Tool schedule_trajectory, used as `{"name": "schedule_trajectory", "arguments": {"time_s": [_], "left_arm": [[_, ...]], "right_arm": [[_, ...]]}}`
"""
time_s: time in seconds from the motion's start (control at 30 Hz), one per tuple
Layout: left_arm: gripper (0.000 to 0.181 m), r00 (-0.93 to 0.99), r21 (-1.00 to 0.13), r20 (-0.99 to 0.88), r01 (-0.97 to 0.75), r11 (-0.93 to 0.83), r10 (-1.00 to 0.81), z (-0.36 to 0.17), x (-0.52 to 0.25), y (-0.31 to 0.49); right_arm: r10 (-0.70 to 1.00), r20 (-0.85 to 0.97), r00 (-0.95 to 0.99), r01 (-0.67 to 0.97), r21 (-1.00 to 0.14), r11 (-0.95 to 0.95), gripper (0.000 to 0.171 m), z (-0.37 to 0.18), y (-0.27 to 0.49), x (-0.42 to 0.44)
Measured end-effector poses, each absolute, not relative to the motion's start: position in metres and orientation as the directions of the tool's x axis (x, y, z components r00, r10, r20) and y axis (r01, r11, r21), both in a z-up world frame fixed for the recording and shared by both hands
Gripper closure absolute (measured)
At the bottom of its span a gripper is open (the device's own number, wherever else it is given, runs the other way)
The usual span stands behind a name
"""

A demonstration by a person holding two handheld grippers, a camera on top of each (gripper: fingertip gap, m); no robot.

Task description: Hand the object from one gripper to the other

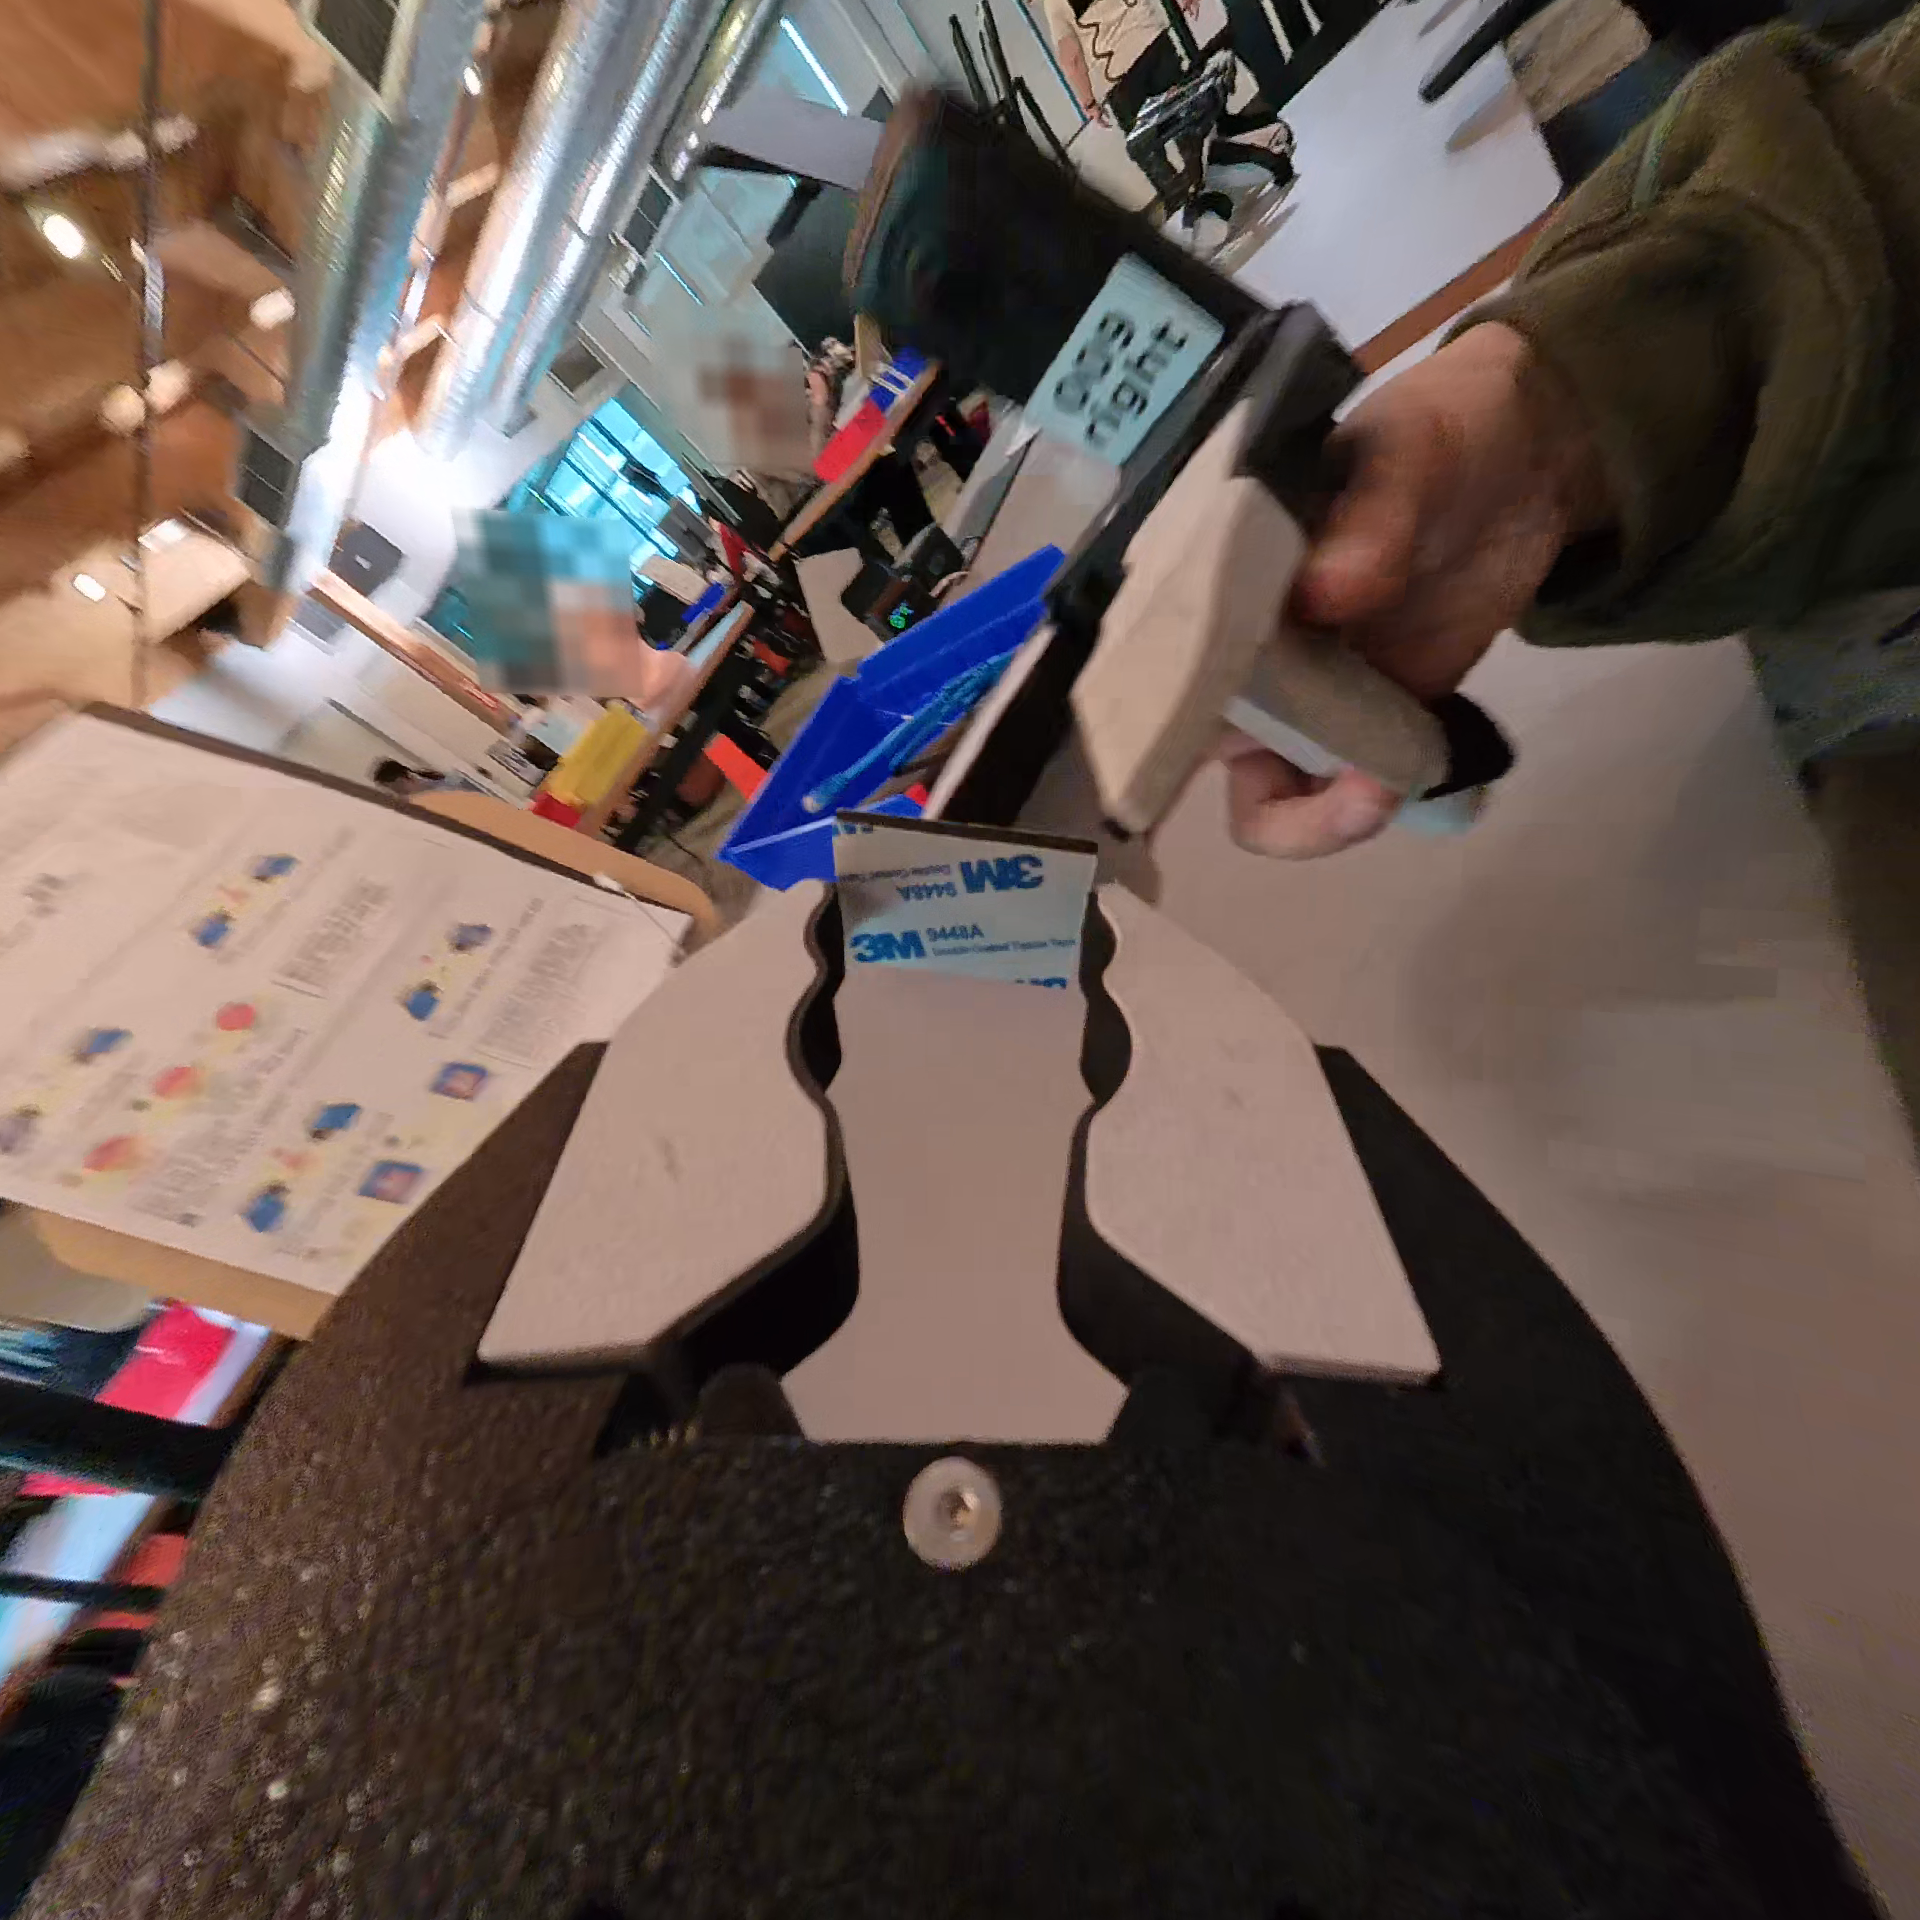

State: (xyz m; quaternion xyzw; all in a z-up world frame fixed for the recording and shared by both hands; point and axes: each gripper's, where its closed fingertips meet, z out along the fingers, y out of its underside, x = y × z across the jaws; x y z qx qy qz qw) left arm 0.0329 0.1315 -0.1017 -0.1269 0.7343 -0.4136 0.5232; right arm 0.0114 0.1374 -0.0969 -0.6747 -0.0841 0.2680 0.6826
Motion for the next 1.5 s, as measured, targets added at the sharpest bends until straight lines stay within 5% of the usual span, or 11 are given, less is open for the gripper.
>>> {"name": "schedule_trajectory", "arguments": {"time_s": [0.03, 0.13, 0.27, 0.4, 0.5, 0.93, 1.2, 1.5], "left_arm": [[0.138, -0.459, -0.781, -0.611, 0.218, 0.585, -0.645, -0.104, 0.032, 0.133], [0.138, -0.612, -0.909, -0.388, 0.129, 0.397, -0.689, -0.107, 0.025, 0.13], [0.138, -0.753, -0.985, -0.114, 0.002, 0.171, -0.648, -0.106, 0.013, 0.123], [0.138, -0.837, -0.989, 0.042, -0.111, 0.094, -0.546, -0.112, 0.002, 0.108], [0.138, -0.868, -0.984, 0.101, -0.16, 0.081, -0.487, -0.117, -0.003, 0.099], [0.138, -0.86, -0.96, 0.243, -0.278, 0.014, -0.449, -0.122, -0.003, 0.102], [0.132, -0.573, -0.979, 0.048, -0.189, 0.075, -0.818, -0.113, 0.043, 0.138], [0.158, -0.453, -0.977, 0.121, -0.213, -0.025, -0.883, -0.113, 0.061, 0.129]], "right_arm": [[0.445, -0.113, 0.888, -0.121, -0.993, -0.01, 0.108, -0.096, 0.135, 0.014], [0.312, 0.362, 0.879, 0.347, -0.932, 0.103, 0.096, -0.094, 0.128, 0.018], [0.126, 0.81, 0.572, 0.803, -0.585, 0.113, 0.099, -0.095, 0.124, 0.022], [0.049, 0.979, 0.196, 0.978, -0.199, 0.065, 0.103, -0.108, 0.13, 0.016], [0.002, 0.998, 0.055, 0.996, -0.055, 0.068, 0.108, -0.111, 0.133, 0.009], [0.001, 1.0, 0.014, 0.993, -0.014, 0.12, 0.138, -0.114, 0.132, -0.004], [-0.052, 0.995, 0.086, 0.908, -0.1, -0.408, 0.138, -0.102, 0.137, 0.076], [0.028, 0.999, -0.026, 0.832, 0.037, -0.553, 0.138, -0.113, 0.138, 0.084]]}}
